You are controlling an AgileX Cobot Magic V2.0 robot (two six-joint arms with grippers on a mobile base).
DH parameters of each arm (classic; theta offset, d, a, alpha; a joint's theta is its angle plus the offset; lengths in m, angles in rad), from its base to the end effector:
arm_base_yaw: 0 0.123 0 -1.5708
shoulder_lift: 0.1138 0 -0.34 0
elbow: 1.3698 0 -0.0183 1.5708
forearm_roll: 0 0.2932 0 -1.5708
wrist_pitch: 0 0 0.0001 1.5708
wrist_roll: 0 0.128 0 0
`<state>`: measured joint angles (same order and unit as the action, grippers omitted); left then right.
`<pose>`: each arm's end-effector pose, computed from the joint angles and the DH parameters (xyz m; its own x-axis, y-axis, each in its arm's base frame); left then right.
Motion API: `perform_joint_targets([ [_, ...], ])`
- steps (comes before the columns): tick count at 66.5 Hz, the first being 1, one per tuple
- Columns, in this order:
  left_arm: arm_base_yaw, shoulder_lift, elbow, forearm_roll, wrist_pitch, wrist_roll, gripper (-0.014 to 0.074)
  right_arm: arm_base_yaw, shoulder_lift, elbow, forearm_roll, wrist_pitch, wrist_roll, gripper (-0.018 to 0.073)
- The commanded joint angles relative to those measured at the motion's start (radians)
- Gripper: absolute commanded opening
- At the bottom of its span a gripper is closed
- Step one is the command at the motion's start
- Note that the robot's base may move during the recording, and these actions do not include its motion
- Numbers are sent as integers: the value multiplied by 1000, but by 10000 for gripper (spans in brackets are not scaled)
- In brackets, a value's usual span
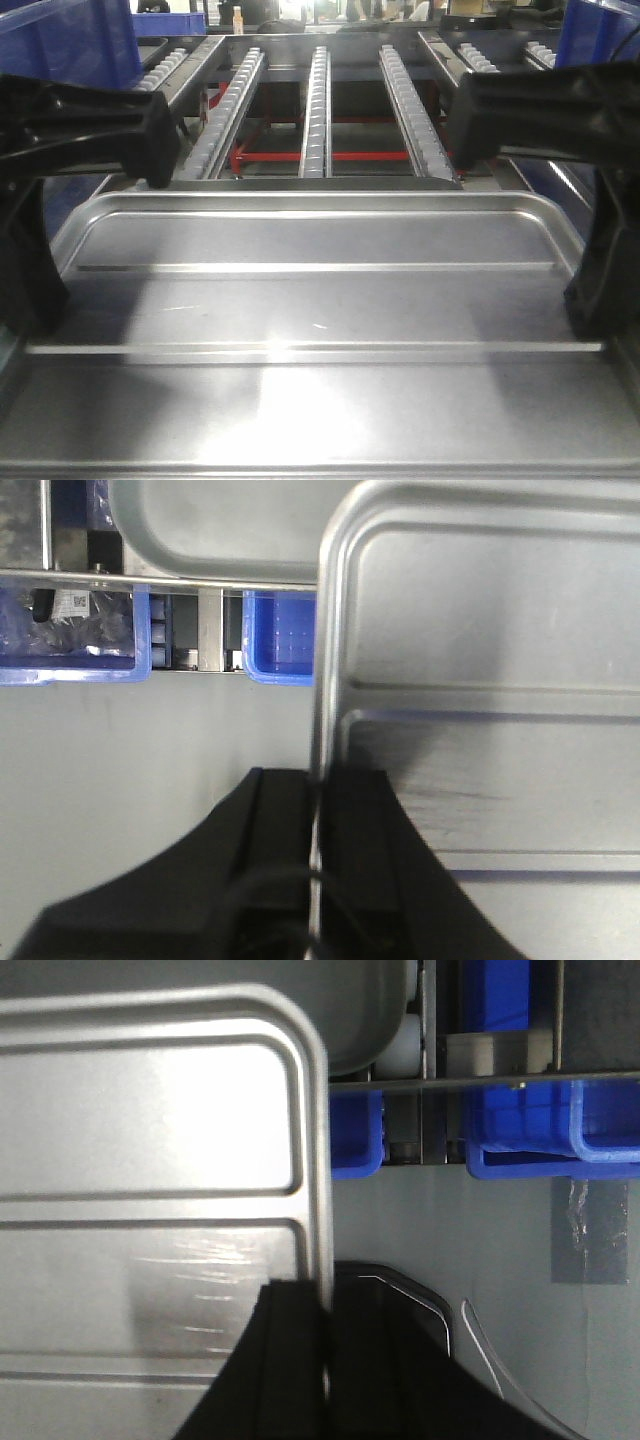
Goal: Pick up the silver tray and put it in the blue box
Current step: 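Lift the tray with both grippers and pull it toward the robot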
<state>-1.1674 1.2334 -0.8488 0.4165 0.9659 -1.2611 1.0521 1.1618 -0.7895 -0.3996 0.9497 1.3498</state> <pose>0.1380 -0.2147 0.2727 -0.8932 0.0526 -0.4465 0.1211 0.9846 -0.1261 0.1502 0.1814 0.2704 -0.8916 0.1510 -0.4269 0.0713 0.9778 0.1969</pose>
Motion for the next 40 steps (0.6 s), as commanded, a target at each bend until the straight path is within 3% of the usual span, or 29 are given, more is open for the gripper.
perform_joint_targets([
  [1, -3, -25, -29, 18, -51, 2, -14, -8, -6, -30, -42, -81, 4, 55],
  [40, -3, -25, -29, 9, -50, 2, -14, -8, 27, -30, -45, -93, 4, 55],
])
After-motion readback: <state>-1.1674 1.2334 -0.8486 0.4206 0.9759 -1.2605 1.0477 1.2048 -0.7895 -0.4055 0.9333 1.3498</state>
